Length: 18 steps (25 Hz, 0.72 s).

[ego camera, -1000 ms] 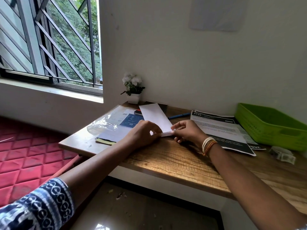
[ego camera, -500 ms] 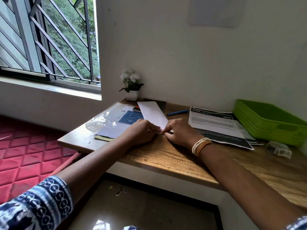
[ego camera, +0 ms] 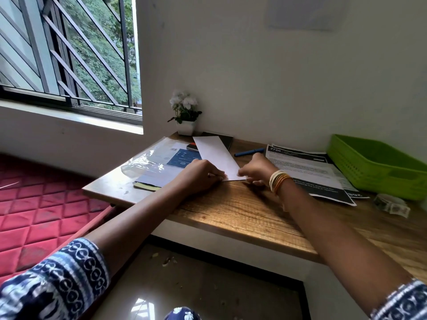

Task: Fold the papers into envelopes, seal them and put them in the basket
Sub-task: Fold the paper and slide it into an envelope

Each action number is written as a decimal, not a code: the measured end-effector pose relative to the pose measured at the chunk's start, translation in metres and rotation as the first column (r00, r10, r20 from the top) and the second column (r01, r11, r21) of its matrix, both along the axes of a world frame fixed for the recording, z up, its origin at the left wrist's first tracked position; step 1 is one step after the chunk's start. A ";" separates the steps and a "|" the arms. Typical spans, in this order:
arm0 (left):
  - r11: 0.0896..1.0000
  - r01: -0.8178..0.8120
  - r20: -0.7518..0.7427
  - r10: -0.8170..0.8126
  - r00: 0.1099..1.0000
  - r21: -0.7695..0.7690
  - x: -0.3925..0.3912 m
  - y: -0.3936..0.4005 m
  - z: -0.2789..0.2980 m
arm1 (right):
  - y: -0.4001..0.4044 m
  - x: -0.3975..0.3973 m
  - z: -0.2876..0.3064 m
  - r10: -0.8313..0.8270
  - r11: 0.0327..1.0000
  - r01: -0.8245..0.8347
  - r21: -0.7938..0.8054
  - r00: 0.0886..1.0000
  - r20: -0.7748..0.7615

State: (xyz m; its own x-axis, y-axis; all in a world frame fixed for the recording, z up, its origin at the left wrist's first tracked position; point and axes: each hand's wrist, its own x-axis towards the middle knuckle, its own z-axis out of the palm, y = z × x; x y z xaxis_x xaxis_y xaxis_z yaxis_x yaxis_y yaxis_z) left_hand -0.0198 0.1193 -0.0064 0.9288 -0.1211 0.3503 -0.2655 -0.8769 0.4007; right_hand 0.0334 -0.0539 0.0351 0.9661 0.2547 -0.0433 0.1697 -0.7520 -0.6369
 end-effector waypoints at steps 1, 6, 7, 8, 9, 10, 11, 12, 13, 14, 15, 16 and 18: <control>1.000 0.001 0.002 -0.001 1.000 0.002 0.000 0.000 0.000 | 0.002 0.001 0.005 -0.018 0.998 0.022 0.052 0.997 -0.081; 1.000 0.030 0.007 -0.030 1.000 0.003 -0.002 -0.003 0.001 | 0.003 0.000 0.012 0.015 0.995 -0.002 0.101 0.991 -0.136; 1.000 0.031 0.012 -0.030 0.999 -0.004 -0.003 -0.005 0.002 | 0.002 0.001 0.011 0.032 0.989 -0.008 0.146 0.987 -0.160; 1.000 0.024 0.035 -0.024 0.999 -0.008 -0.005 -0.005 0.002 | 0.002 0.001 0.009 0.049 0.983 -0.015 0.182 0.982 -0.184; 1.000 0.010 0.075 -0.010 0.997 0.005 -0.006 -0.005 0.003 | 0.002 0.002 0.008 0.063 0.973 -0.013 0.231 0.976 -0.210; 0.999 -0.012 0.138 0.007 0.990 0.041 -0.007 -0.004 0.003 | 0.004 0.002 0.006 0.086 0.954 -0.010 0.300 0.967 -0.239; 0.996 -0.037 0.215 0.018 0.976 0.086 -0.008 -0.004 0.003 | 0.005 0.003 0.005 0.113 0.925 -0.007 0.380 0.960 -0.256; 0.991 -0.055 0.300 0.016 0.954 0.123 -0.008 -0.004 0.002 | 0.006 0.003 0.003 0.141 0.890 -0.011 0.456 0.957 -0.253; 0.986 -0.065 0.382 0.002 0.924 0.152 -0.007 -0.005 0.002 | 0.006 0.002 0.002 0.170 0.855 -0.027 0.519 0.958 -0.231; 0.980 -0.081 0.446 -0.009 0.895 0.182 -0.007 -0.006 0.001 | 0.006 0.000 0.003 0.203 0.818 -0.054 0.572 0.958 -0.201; 0.975 -0.107 0.500 -0.004 0.866 0.194 -0.006 -0.007 0.000 | 0.006 -0.002 0.003 0.241 0.775 -0.078 0.627 0.954 -0.179; 0.979 -0.124 0.546 0.017 0.838 0.160 -0.005 -0.007 -0.001 | 0.005 -0.005 0.004 0.272 0.735 -0.088 0.672 0.946 -0.175; 0.994 -0.099 0.611 0.102 0.785 -0.038 -0.005 -0.004 -0.001 | 0.005 -0.006 0.005 0.322 0.688 -0.072 0.722 0.922 -0.214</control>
State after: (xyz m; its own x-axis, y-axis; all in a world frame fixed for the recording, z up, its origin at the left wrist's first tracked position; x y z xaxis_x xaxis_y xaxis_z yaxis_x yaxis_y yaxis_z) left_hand -0.0246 0.1157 -0.0073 0.5269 -0.0371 0.8491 -0.3663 -0.9114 0.1875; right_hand 0.0270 -0.0493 0.0399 0.8558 0.5148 -0.0517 -0.0313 -0.0483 -0.9983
